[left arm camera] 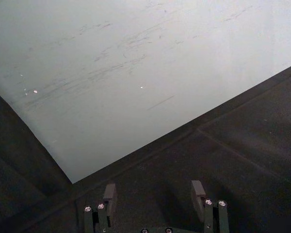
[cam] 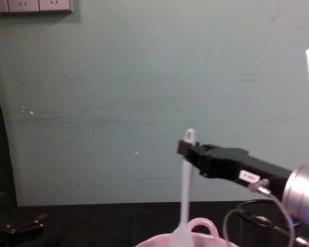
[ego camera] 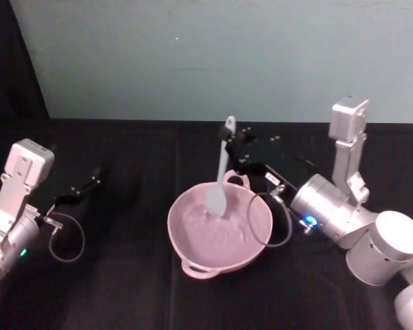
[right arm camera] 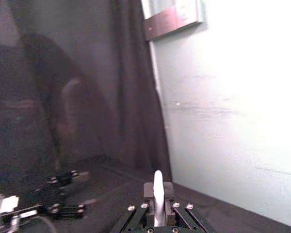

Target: Use the one hand to pick up the spoon and stir the clear water in the bowl.

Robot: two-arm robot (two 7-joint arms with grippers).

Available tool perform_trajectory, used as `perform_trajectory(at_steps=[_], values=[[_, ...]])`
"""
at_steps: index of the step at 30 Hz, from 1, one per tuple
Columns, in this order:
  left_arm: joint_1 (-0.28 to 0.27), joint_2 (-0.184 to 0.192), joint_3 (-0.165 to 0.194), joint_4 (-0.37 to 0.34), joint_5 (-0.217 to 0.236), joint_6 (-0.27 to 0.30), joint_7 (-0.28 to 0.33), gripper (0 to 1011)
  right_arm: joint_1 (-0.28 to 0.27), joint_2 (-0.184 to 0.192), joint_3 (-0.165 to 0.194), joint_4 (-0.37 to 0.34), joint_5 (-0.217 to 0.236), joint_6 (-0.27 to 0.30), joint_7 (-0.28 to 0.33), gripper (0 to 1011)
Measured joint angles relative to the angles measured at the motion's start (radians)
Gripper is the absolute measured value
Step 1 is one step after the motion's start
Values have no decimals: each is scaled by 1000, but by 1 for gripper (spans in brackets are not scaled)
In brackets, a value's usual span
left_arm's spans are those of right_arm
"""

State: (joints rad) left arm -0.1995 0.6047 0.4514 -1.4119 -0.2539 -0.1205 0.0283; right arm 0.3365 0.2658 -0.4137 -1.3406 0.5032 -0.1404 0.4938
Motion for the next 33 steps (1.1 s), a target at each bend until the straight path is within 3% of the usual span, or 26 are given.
perform_trajectory(at_steps=[7, 13, 21, 33], values=[[0, 0, 0, 0, 0, 0, 0, 1005, -16, 27, 37, -23, -3, -4, -21, 124], [0, 0, 0, 0, 0, 0, 0, 1005, -34, 42, 44, -50, -13, 2, -25, 124], [0, 0, 0, 0, 0, 0, 0, 1005, -63, 70, 0, -122, -48, 31, 4, 124], [0, 0, 0, 0, 0, 0, 0, 1005, -82, 74, -52, -187, -14, 57, 45, 124]])
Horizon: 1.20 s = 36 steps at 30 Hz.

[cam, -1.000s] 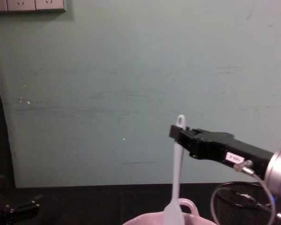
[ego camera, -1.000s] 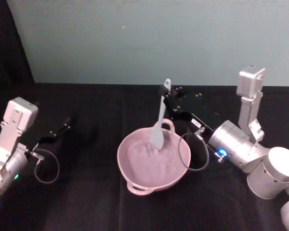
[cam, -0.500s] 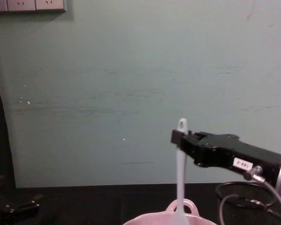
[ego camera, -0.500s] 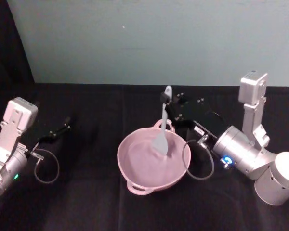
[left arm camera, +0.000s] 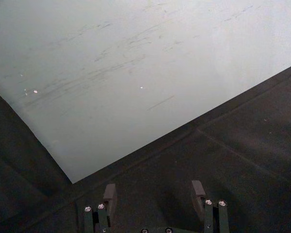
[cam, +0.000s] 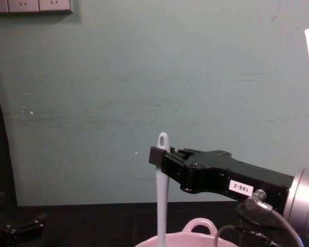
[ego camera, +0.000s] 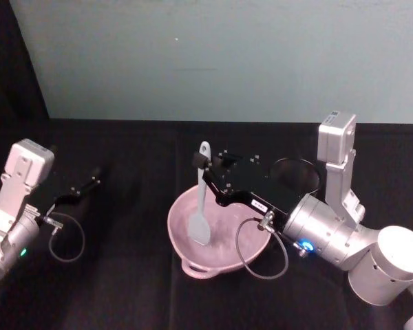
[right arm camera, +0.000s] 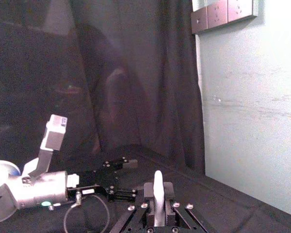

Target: Use the one hand to pick up the spoon and stir the clear water in the bowl.

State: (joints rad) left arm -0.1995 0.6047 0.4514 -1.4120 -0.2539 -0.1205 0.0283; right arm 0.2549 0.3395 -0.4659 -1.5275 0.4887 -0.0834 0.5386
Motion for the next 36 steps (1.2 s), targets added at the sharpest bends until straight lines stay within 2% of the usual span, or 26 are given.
perform_trajectory(at_steps=[9, 15, 29, 36], values=[[0, 0, 0, 0, 0, 0, 0, 1005, 3, 3, 4, -16, 31, 6, -3, 124], [0, 0, 0, 0, 0, 0, 0, 1005, 30, 28, 7, -43, 54, 55, -4, 124], [0, 0, 0, 0, 0, 0, 0, 1005, 108, 138, 38, -142, 92, 164, -16, 124], [0, 0, 0, 0, 0, 0, 0, 1005, 131, 184, 68, -165, 113, 180, -27, 124]])
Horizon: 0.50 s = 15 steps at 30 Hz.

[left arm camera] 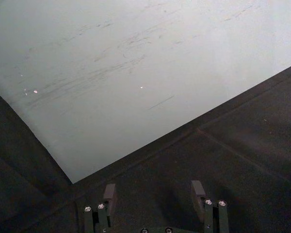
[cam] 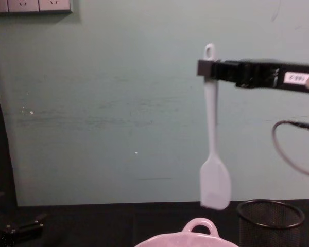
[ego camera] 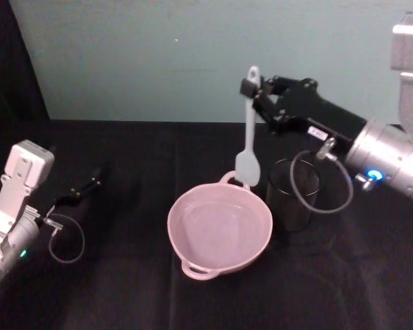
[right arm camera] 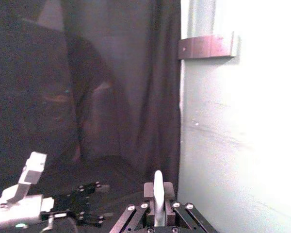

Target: Use the one hand to pick up the spoon and stir the clear water in the bowl.

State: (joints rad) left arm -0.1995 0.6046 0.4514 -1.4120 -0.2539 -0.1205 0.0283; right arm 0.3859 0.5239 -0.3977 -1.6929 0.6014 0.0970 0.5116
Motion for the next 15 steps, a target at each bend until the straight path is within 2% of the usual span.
perform_trajectory(at_steps=[9, 15], values=[[0, 0, 0, 0, 0, 0, 0, 1005, 3, 38, 50, 17, 40, -2, -24, 124], [0, 0, 0, 0, 0, 0, 0, 1005, 0, 46, 70, 51, 60, -4, -33, 124]])
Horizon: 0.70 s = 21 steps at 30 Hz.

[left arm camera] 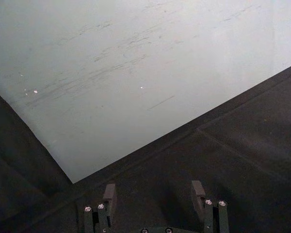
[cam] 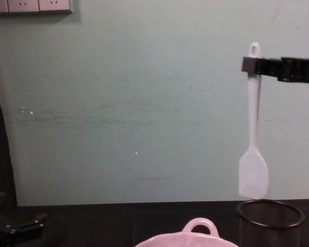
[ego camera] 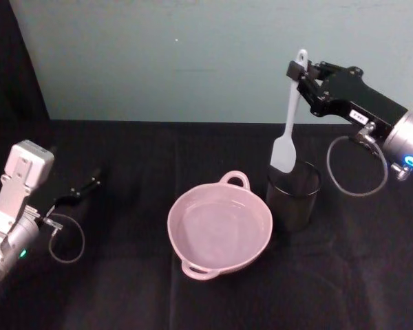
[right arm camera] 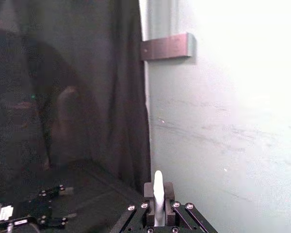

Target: Use the one hand to pick up the spoon and stir the clear water in the bowl.

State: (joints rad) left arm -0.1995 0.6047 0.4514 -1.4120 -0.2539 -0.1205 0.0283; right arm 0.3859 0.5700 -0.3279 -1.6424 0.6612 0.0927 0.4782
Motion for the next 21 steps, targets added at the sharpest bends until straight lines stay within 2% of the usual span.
perform_trajectory(at_steps=[8, 21], values=[[0, 0, 0, 0, 0, 0, 0, 1005, -7, -15, 24, 95, 58, -22, 4, 124], [0, 0, 0, 0, 0, 0, 0, 1005, -28, -42, 37, 193, 124, -39, 18, 124]])
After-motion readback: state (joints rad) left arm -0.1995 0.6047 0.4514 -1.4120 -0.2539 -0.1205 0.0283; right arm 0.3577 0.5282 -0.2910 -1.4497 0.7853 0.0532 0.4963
